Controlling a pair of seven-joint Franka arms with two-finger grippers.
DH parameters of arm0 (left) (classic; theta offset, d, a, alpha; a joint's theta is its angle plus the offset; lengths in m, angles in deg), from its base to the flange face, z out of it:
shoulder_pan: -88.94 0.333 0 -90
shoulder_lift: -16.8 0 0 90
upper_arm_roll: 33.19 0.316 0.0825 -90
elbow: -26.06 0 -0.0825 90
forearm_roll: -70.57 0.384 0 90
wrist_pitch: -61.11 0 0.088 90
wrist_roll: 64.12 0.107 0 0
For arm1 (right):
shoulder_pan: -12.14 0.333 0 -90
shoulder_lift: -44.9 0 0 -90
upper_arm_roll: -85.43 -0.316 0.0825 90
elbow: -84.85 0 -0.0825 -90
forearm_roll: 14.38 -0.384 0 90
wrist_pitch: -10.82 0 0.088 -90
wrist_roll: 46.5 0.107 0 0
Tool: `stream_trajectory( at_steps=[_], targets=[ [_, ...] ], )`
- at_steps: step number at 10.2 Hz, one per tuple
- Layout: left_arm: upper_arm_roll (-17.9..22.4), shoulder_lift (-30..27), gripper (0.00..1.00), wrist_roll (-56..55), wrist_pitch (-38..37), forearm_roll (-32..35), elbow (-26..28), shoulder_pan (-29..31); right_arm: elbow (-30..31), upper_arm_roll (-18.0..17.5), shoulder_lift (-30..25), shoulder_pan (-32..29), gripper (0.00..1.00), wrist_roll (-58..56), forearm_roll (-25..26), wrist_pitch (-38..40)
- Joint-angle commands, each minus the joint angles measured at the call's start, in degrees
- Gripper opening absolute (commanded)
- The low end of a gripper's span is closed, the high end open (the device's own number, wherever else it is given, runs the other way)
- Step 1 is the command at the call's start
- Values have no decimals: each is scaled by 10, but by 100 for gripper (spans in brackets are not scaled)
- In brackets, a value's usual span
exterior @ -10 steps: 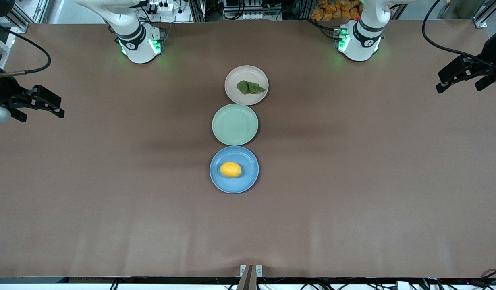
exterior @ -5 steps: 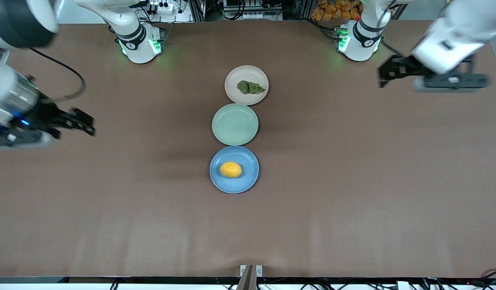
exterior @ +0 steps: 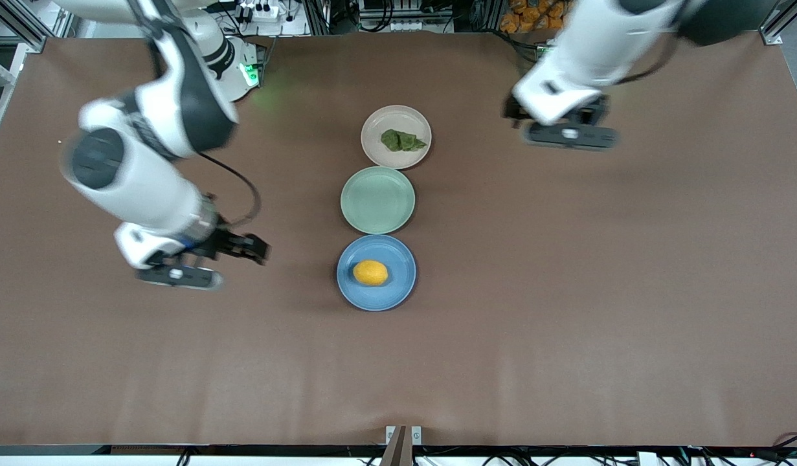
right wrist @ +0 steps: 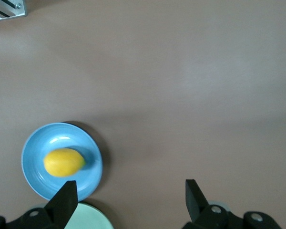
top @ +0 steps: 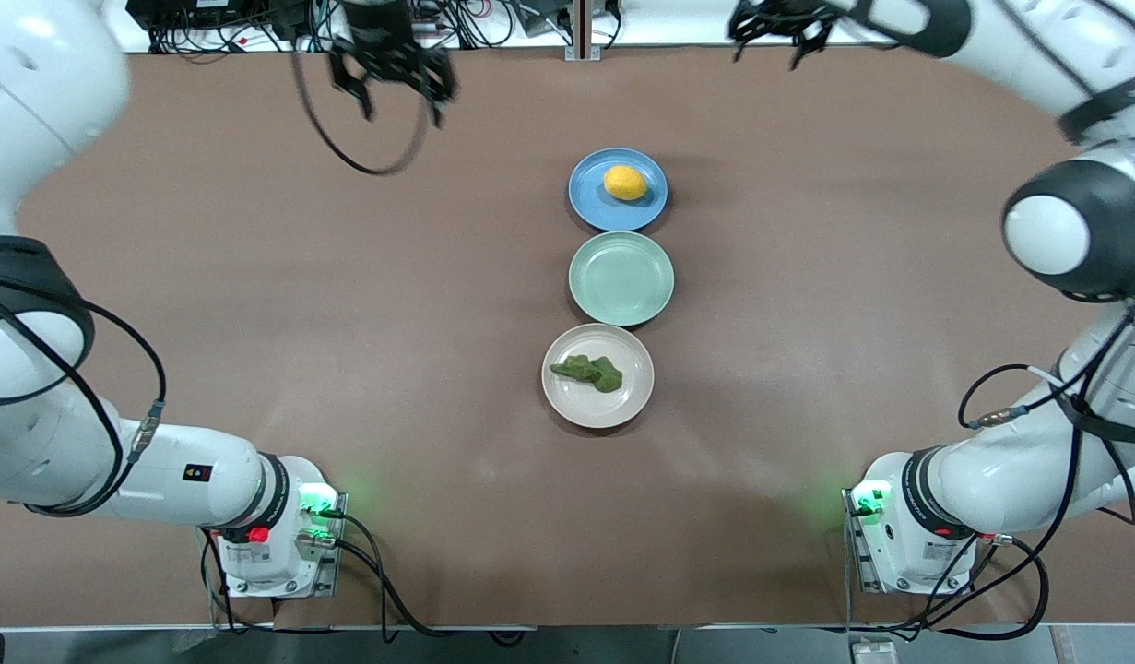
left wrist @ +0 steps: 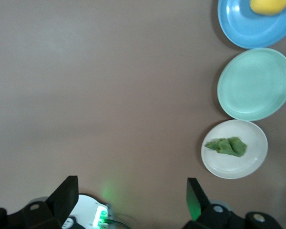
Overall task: Pick lemon and lettuce from blue and beige plates
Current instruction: 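Reach the right gripper to the lemon while the left gripper reaches the lettuce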
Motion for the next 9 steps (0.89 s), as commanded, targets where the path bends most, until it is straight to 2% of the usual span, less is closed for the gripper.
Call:
stream_trajectory(
  at_steps=[1, 3, 6, 9],
  targets=[
    [-53, 31, 100, -78, 54, -9, 25, -19, -61, 7, 67, 38, 100, 101, 6, -9],
    [-107, 39, 100, -146, 153, -9, 102, -22, -112, 12, 128, 65, 100, 203, 8, -10],
    [-176, 55, 100, -233, 314, -9, 227, -28, -117, 11, 167, 82, 100, 321, 6, -60],
    [-191, 117, 100, -324, 398, 4, 251, -69, -156, 9, 230, 94, 100, 436, 2, -92]
  ],
)
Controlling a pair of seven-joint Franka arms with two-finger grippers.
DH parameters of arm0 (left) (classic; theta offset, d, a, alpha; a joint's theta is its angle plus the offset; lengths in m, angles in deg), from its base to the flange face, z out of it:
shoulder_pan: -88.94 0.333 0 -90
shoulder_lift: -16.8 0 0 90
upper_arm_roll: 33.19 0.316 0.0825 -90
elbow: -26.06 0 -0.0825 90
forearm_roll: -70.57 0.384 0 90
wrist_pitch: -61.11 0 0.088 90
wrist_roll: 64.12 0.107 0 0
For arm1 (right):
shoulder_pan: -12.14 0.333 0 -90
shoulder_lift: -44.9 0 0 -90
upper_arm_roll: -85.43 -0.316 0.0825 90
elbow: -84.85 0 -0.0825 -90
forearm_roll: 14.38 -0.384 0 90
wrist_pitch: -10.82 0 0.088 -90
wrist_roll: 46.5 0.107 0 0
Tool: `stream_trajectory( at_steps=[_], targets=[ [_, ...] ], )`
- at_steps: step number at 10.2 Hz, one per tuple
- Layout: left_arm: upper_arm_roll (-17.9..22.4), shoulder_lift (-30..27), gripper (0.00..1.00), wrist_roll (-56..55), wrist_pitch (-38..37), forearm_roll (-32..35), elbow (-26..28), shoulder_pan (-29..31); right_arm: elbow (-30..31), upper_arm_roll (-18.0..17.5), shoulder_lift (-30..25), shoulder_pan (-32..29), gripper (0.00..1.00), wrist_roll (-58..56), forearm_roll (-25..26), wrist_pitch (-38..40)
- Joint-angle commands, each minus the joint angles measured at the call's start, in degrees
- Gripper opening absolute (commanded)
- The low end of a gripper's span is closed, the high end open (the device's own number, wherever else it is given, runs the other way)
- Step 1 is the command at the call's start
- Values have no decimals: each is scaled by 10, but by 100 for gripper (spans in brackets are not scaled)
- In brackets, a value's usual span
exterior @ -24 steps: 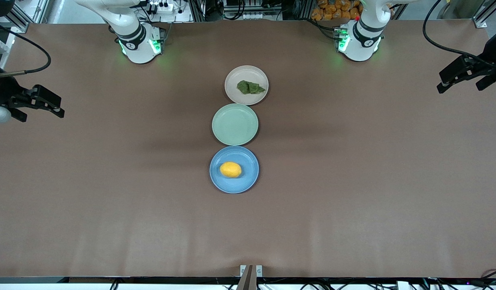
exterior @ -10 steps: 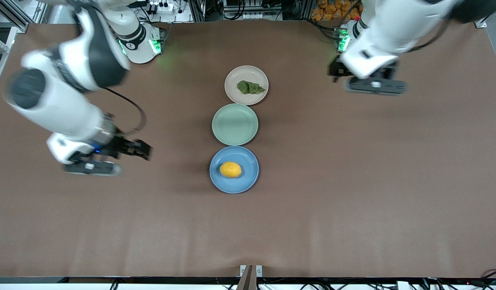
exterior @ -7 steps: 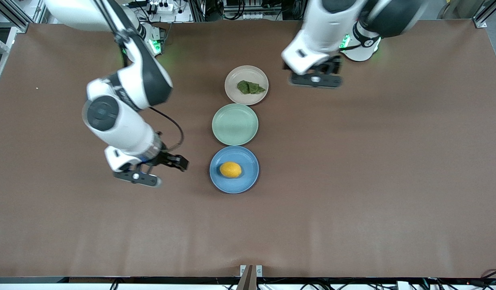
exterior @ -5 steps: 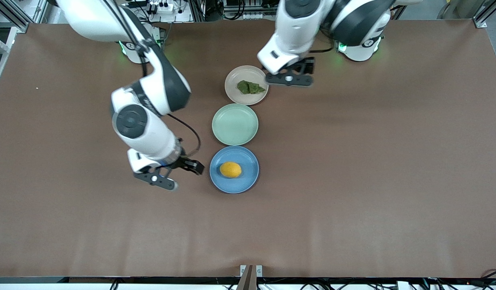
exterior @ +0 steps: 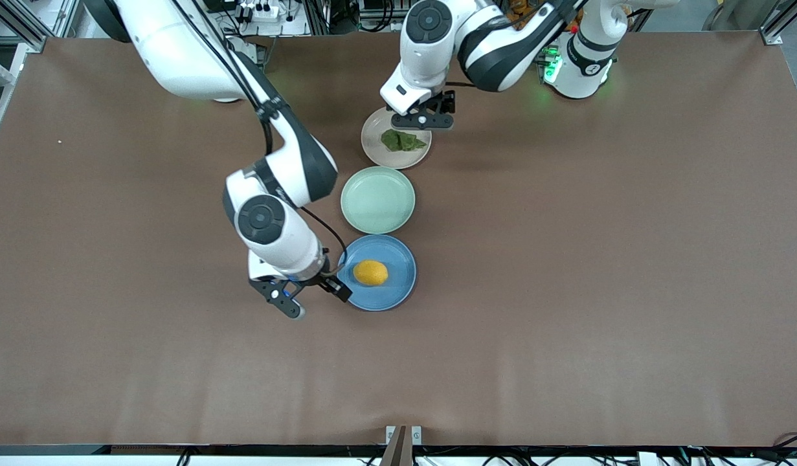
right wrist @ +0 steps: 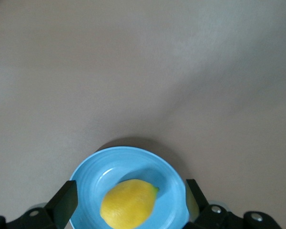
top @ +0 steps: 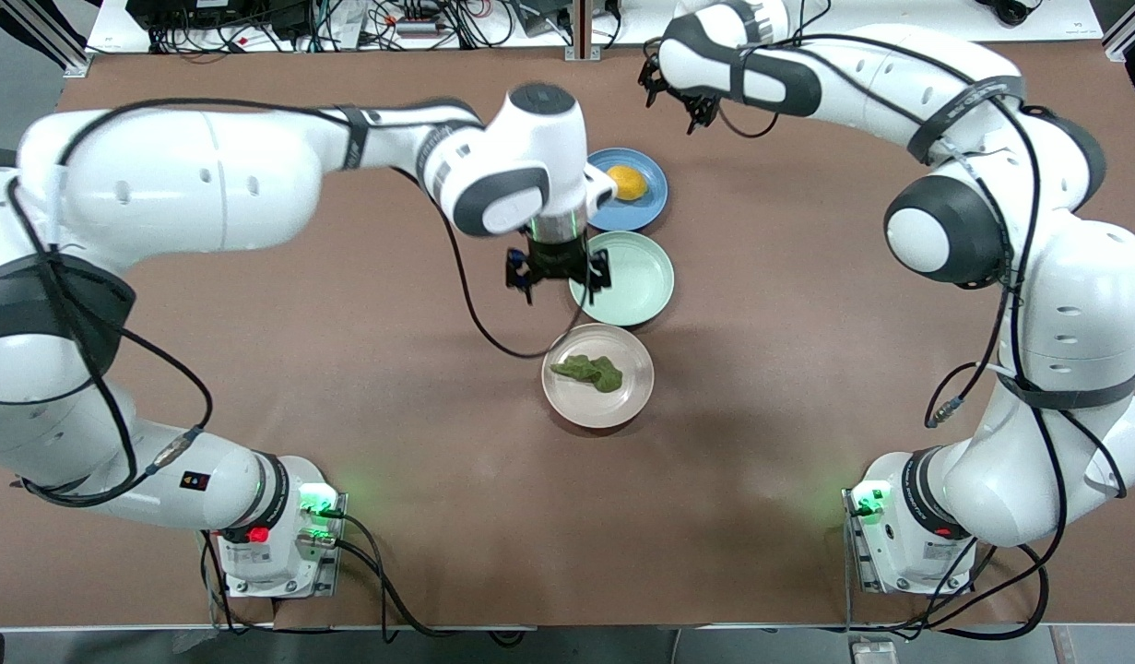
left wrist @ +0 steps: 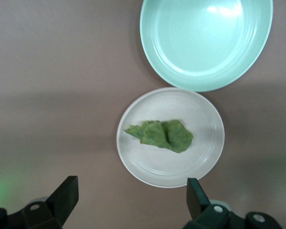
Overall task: Pick lemon and lettuce from blue and beige plates
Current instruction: 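Reach the right gripper to the lemon while the left gripper reaches the lettuce, then lower and close the right gripper on the lemon while the left gripper grasps lettuce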
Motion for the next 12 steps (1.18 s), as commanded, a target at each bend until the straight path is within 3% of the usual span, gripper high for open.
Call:
stream_trajectory(
  at_steps=[1, 5, 12],
  targets=[
    [-1, 47, 100, -73, 55, 21, 5, -37, -74, 0, 67, 15, 100, 93, 1, 1],
    [41, 136, 100, -212, 100, 118, 4, -99, -73, -1, 92, 36, 100, 99, -2, -2],
    [128, 209, 100, -296, 175, 156, -25, -165, -71, -4, 104, 44, 100, 148, -76, 21]
  ],
)
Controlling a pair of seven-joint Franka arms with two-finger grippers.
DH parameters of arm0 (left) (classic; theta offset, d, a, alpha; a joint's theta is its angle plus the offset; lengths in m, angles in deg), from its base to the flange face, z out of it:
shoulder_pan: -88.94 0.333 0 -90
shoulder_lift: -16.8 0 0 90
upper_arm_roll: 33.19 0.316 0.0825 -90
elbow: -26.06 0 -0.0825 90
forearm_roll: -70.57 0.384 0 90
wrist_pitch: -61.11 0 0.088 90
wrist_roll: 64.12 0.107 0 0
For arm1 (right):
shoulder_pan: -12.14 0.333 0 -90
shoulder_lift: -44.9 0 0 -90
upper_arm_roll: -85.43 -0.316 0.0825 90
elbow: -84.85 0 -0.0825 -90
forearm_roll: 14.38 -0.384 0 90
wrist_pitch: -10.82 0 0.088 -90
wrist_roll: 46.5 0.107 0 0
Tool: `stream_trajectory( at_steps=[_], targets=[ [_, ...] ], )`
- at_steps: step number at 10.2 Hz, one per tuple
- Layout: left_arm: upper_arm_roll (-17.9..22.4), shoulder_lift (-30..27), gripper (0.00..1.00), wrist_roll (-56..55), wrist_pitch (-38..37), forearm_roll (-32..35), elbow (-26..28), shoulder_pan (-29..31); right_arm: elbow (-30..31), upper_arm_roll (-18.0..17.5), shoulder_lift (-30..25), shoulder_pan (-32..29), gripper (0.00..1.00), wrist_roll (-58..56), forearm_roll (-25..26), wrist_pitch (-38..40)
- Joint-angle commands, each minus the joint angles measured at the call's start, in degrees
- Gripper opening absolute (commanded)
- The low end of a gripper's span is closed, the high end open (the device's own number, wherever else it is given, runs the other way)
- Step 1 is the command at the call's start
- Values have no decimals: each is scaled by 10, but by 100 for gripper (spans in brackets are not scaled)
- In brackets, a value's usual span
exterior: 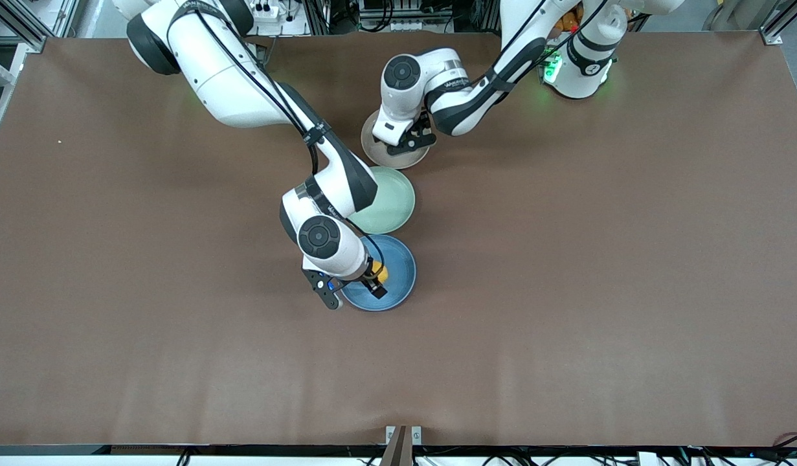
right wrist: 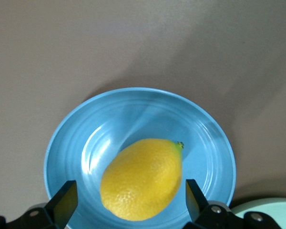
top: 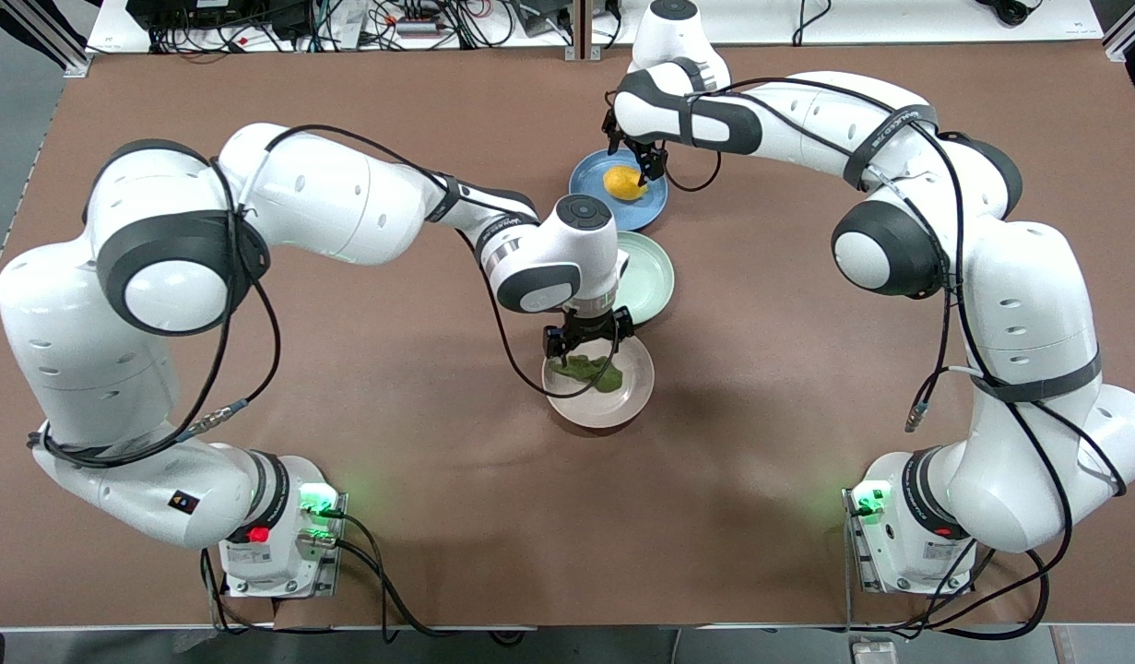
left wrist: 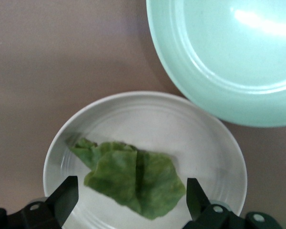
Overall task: Pick lemon and lettuce from blue and beige plates
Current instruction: 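Lower and close the right gripper on the lemon while the left gripper grasps lettuce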
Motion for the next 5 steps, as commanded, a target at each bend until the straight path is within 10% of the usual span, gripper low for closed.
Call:
stream_trajectory(
  at_steps=[1, 2, 5],
  targets=[
    [17, 26, 100, -23, 20, 20, -23, -24, -18, 0, 13, 0, 100, 24, -16, 14],
    [20, 32, 100, -23, 23, 22, -24, -27, -18, 0, 18, 0, 100, 29, -16, 14],
    [21, 32, 29, -22, 23, 23, -23, -31, -17, 0, 26, 0, 100, 30, -16, 6]
  ],
)
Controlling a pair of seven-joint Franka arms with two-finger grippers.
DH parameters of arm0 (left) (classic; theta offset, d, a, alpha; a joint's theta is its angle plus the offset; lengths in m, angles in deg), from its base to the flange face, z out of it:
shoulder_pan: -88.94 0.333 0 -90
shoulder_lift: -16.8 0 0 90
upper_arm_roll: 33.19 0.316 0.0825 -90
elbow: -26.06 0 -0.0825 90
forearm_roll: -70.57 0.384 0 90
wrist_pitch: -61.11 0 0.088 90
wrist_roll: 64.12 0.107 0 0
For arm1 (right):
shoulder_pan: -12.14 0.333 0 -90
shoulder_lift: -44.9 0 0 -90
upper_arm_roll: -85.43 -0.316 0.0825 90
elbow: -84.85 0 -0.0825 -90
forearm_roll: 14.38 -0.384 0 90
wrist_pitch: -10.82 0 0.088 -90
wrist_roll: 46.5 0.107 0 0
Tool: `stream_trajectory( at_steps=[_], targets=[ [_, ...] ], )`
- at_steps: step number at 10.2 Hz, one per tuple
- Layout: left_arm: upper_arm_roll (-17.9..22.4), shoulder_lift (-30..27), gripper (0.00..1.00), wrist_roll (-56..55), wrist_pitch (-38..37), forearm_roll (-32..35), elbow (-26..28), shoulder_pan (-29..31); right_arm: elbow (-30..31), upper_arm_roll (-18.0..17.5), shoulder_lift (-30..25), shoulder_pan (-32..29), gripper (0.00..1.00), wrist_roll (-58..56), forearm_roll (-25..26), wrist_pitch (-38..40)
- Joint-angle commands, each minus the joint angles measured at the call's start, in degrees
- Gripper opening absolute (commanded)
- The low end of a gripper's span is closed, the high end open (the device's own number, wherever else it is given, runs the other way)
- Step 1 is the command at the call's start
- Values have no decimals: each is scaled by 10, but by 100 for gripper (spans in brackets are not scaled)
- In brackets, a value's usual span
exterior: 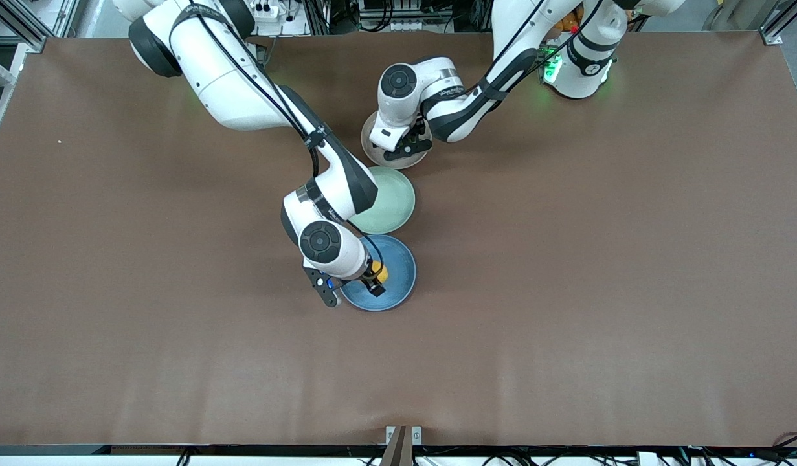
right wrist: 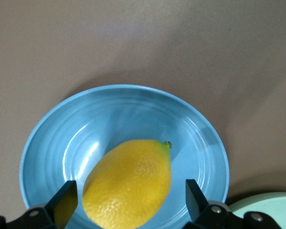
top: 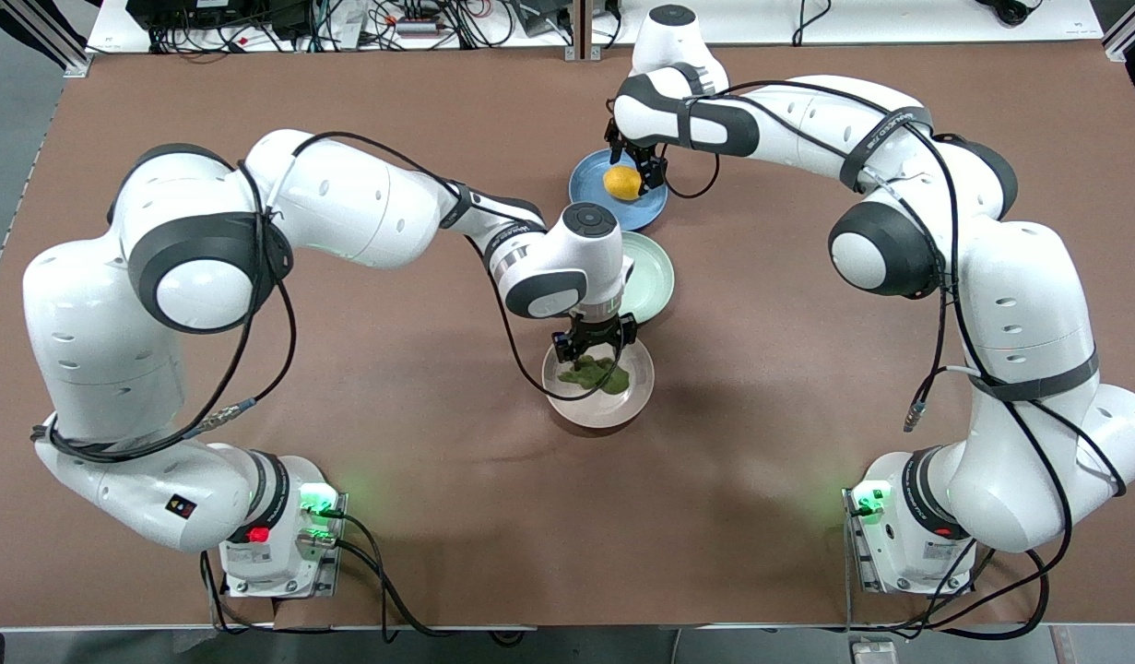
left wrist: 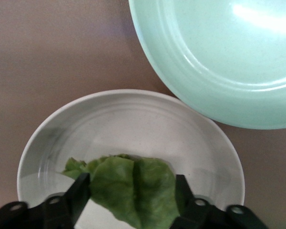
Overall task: Pick lemon and lettuce from blue and beige plates
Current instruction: 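Lower and close the right gripper on the lemon while the left gripper grasps lettuce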
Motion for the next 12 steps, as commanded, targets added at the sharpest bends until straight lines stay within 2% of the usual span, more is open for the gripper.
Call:
stream_trajectory(
  at_steps=[1, 2, 3, 4, 5, 7, 9, 12],
  targets=[
    [6, 4, 6, -21, 4, 19, -7, -9, -17, 0, 15, 0, 100, 9, -9, -9],
    [6, 4, 0, -21, 2, 20, -5, -8, -17, 0, 15, 0, 96, 9, -8, -10],
    [6, 3, 0, -21, 1, 20, -4, -9, -17, 0, 15, 0, 61, 4, -9, -10],
    [6, 1, 0, -21, -4, 23, -4, -9, -17, 0, 15, -2, 45, 4, -9, -14],
    [4, -5, 0, -19, -14, 24, -4, -8, -17, 0, 15, -4, 36, 4, -10, -19],
    [0, -21, 0, -19, -42, 24, -8, -5, -16, 0, 15, -4, 32, 1, -11, -18],
    [-18, -49, 0, -19, -80, 24, -9, 10, -18, -3, 14, -7, 12, -9, -11, -12],
    [-88, -133, 0, -18, -177, 18, -10, 86, -34, -9, 10, -17, 9, -22, -15, 30]
  ],
)
